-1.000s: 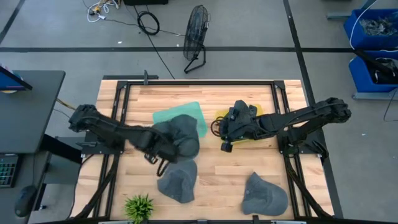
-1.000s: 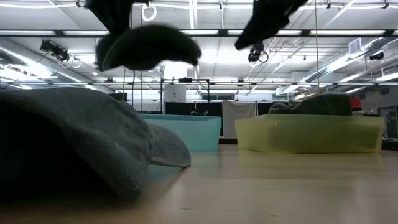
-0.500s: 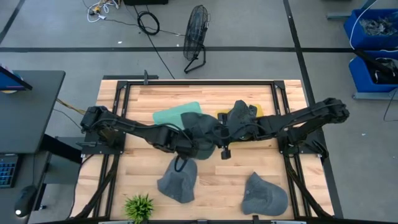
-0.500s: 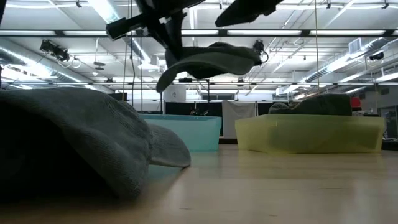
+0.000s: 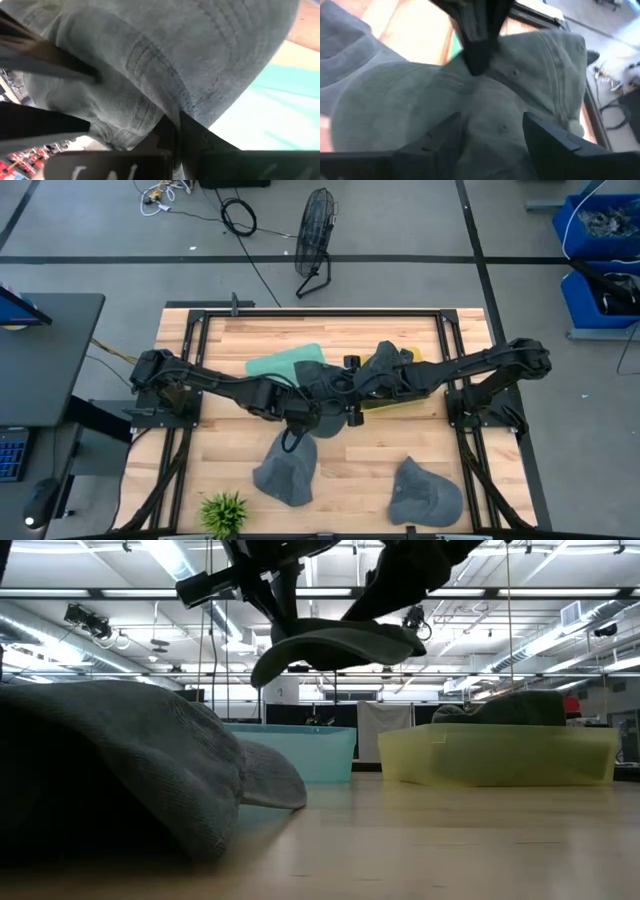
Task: Pick & Place hat
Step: Put the black cap into the yellow bin
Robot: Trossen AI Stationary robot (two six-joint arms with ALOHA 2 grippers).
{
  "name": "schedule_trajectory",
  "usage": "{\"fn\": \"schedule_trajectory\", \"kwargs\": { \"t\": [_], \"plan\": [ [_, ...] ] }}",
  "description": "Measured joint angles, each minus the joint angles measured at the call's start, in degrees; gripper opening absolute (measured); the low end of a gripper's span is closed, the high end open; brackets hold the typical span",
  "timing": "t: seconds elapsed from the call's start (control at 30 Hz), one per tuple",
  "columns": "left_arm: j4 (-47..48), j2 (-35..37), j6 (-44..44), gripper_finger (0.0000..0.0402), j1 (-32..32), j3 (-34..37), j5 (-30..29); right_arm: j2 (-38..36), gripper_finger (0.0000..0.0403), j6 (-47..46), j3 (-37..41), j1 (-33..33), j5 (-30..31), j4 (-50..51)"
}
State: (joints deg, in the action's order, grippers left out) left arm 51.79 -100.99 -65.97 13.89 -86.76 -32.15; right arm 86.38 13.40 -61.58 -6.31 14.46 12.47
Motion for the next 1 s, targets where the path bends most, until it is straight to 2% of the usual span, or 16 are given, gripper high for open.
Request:
{"fn": "schedule_trajectory", "kwargs": {
  "t": [0.2,0.4,0.53,0.73,0.93,1.0],
  "plan": [
    [-0.79,0.00,-1.21,0.0012,0.02,0.00,-0.78,2.28,0.0229,-8.80,-0.04,1.98,-0.57,6.89],
    [-0.67,-0.26,-0.87,0.0012,-0.99,0.00,-3.41,5.59,0.0204,-14.46,-0.02,2.43,-0.62,5.50],
    [-0.01,-0.28,-0.89,0.0012,-1.25,0.03,-3.06,6.96,0.0155,-14.46,-0.02,2.43,-0.94,4.22],
    [-1.04,-0.31,1.11,0.0012,-1.16,1.03,-3.00,6.96,0.0020,-14.13,0.00,2.38,-0.01,3.14],
    [-2.38,-0.31,0.58,0.0012,-1.25,1.04,-3.59,6.55,0.0006,-13.82,0.02,1.83,0.42,4.30],
    [-3.67,-0.31,-1.53,0.0012,-1.57,1.03,-3.85,5.39,0.0004,-12.94,0.02,1.21,2.55,5.36]
  ]
}}
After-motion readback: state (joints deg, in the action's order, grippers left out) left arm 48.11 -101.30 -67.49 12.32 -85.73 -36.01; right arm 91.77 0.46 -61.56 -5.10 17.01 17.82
